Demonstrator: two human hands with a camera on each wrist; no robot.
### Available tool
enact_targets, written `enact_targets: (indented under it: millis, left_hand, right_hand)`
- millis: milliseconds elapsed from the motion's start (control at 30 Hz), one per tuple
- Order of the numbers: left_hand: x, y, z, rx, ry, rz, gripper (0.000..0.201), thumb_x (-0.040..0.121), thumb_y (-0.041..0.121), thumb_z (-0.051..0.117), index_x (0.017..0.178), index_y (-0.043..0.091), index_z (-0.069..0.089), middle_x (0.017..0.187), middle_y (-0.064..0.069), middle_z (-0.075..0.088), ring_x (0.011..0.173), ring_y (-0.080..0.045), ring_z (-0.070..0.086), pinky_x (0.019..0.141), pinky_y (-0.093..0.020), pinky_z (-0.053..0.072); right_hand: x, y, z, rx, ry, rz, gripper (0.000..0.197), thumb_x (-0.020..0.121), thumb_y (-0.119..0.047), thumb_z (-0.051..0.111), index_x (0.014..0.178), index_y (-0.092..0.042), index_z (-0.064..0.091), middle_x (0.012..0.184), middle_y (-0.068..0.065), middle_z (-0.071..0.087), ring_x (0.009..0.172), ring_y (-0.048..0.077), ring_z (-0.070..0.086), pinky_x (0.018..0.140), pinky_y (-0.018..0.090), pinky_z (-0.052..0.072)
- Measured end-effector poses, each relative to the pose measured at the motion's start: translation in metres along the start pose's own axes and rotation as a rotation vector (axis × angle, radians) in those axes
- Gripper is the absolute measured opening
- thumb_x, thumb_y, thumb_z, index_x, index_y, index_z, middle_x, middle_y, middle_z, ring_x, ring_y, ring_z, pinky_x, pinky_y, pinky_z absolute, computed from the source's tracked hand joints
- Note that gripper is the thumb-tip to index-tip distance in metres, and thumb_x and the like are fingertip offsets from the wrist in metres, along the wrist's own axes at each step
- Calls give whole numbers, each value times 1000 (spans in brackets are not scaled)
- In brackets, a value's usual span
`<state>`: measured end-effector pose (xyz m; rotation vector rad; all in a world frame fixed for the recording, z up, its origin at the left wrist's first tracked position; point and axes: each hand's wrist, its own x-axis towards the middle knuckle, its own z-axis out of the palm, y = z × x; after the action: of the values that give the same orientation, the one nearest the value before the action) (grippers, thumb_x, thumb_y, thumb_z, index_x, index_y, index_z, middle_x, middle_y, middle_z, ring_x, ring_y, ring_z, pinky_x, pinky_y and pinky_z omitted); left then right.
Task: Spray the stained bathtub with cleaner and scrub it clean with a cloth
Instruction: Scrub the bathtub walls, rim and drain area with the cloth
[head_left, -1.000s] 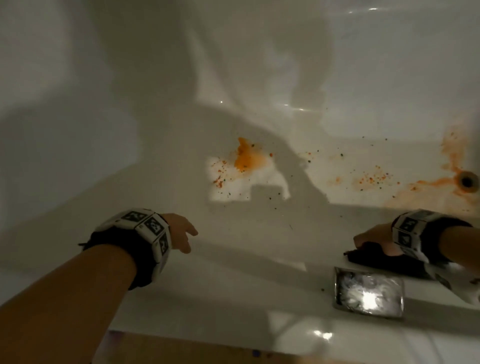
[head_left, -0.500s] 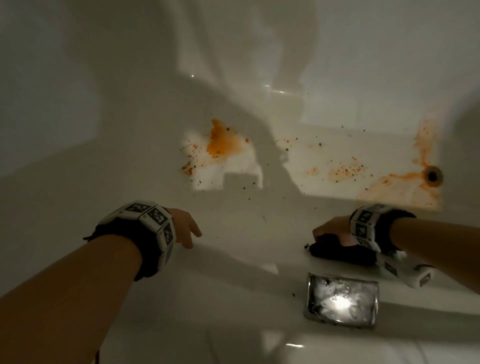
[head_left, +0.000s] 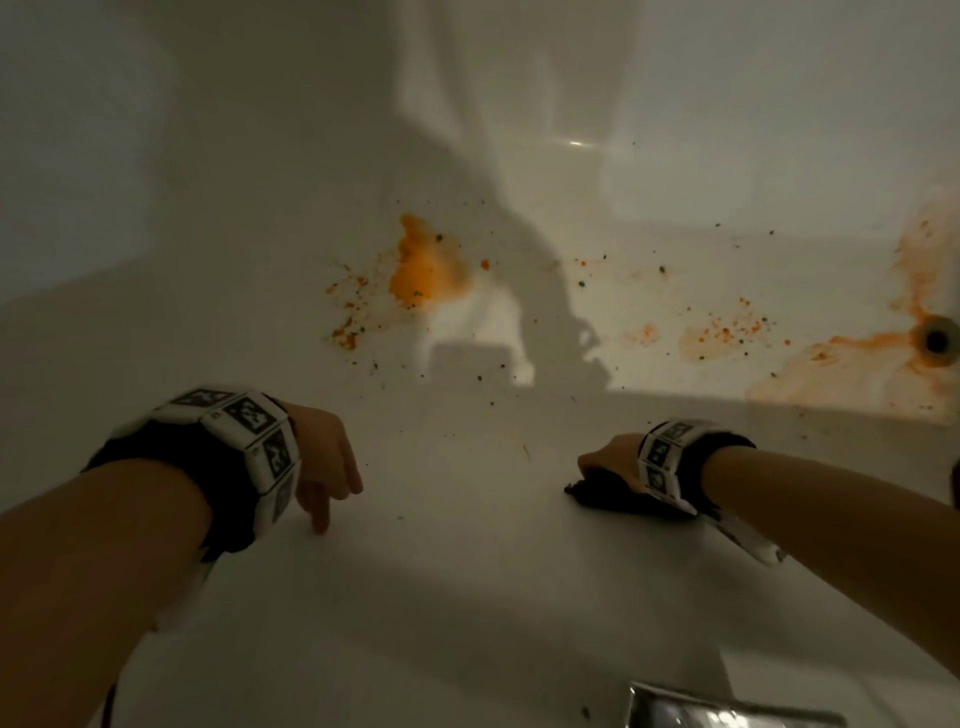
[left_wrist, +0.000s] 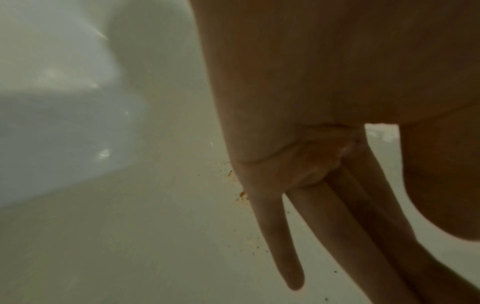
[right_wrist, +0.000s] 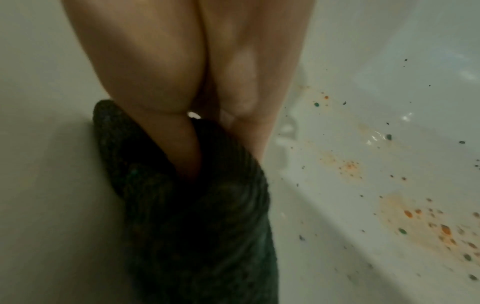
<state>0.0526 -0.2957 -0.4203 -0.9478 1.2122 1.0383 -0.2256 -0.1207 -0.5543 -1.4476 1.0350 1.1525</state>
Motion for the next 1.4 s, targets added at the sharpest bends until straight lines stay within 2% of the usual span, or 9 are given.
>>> enact_targets:
  millis: [200, 333, 500, 667, 767, 933, 1100, 1233, 1400]
  left_hand:
    - [9, -7, -9, -75, -1, -2, 45, 94, 5, 53, 137, 13, 46, 114, -16, 67, 107, -24, 64, 95, -27, 48]
    - [5, -28, -28, 49, 103, -31, 51, 95, 14, 53, 144, 18, 37, 137, -9, 50, 124, -22, 50, 99, -24, 39]
    - [3, -57, -50, 173, 320, -99, 46, 100, 18, 41, 145, 21, 32, 150, -5, 31, 138, -22, 31, 110, -26, 25]
    - [19, -82, -62, 190, 375, -101, 47, 101, 14, 35, 147, 18, 27, 152, -3, 30, 138, -20, 31, 111, -25, 22]
    - [31, -87, -63, 207, 346, -112, 51, 101, 13, 35, 149, 20, 19, 157, -4, 17, 143, -20, 21, 113, -26, 17]
    - [44, -98, -60, 451, 337, -136, 54, 102, 17, 30, 151, 24, 8, 159, -2, -5, 147, -16, -1, 119, -39, 5]
    - [35, -119, -75, 543, 395, -237, 58, 99, 16, 29, 151, 24, 5, 158, 0, -11, 146, -15, -10, 118, -46, 2]
    - [31, -131, -88, 574, 431, -281, 57, 100, 19, 24, 151, 22, 0, 158, 0, -14, 146, -16, -12, 117, -46, 1]
    - [41, -128, -97, 554, 474, -227, 59, 100, 21, 25, 151, 18, -5, 157, -2, -16, 145, -17, -14, 118, -47, -3]
  right_hand:
    - [-19, -31, -60, 344, 193, -41, 37, 77, -72, 41, 88, -37, 47, 98, -6, 62, 86, 25, 61, 82, 45, 50]
    - [-71, -72, -119, 611, 114, -451, 47, 87, 2, 48, 126, -23, 50, 130, 2, 52, 117, 19, 48, 99, 37, 42]
    - [-65, -144, -134, 529, 49, -697, 45, 89, -3, 57, 133, -11, 48, 136, 7, 50, 125, 21, 45, 103, 26, 32]
    - [-9, -163, -153, 360, 136, -513, 34, 95, -19, 47, 129, -13, 49, 127, 12, 54, 116, 29, 51, 101, 39, 38]
    - [26, -166, -159, 286, 164, -368, 62, 80, -63, 28, 119, -21, 49, 115, 9, 54, 103, 31, 55, 96, 49, 43]
    - [55, -167, -167, 178, 194, -279, 50, 89, -63, 30, 120, -26, 44, 121, 7, 48, 108, 35, 53, 93, 50, 44]
    - [12, -175, -208, 466, 233, -613, 36, 90, -5, 50, 124, -16, 51, 123, 9, 56, 112, 27, 53, 100, 41, 41]
    - [-30, -220, -209, 409, 108, -965, 40, 91, -1, 53, 130, -7, 50, 130, 13, 54, 117, 25, 51, 100, 29, 35]
    - [-12, -245, -212, 387, 197, -972, 40, 89, 4, 51, 128, -3, 51, 119, 22, 56, 108, 34, 53, 93, 33, 37]
